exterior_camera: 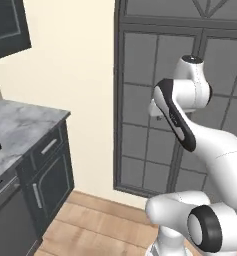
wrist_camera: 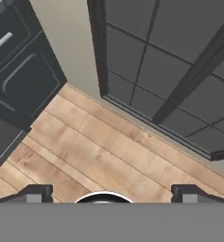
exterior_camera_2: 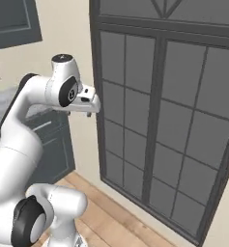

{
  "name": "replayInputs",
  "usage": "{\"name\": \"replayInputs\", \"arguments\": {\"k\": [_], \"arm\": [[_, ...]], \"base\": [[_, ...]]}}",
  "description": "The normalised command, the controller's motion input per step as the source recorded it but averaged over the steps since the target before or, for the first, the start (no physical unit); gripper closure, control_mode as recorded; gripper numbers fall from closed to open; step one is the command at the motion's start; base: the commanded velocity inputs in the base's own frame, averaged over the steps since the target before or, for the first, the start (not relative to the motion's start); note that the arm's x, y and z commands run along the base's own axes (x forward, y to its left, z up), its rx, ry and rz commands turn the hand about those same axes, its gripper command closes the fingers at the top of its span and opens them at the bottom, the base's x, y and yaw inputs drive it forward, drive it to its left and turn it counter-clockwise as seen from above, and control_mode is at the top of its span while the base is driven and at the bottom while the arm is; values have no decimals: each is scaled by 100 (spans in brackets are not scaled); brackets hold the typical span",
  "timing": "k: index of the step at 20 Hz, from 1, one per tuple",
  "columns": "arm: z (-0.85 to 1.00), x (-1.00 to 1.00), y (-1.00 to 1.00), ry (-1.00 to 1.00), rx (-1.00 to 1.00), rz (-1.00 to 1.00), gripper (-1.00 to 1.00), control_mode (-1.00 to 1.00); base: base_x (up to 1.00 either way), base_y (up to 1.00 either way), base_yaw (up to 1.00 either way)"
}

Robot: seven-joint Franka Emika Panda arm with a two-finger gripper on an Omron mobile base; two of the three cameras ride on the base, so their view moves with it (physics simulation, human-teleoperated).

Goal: Navigate to the coffee machine.

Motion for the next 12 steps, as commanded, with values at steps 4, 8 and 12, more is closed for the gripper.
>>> {"name": "replayInputs", "arguments": {"k": [4, 8, 12], "arm": [[0, 0, 0, 0, 0, 0, -100, 100], [0, 0, 0, 0, 0, 0, -100, 100], [0, 0, 0, 0, 0, 0, -100, 100]], "base": [[14, 40, 60], [50, 25, 60], [70, 3, 63]]}}
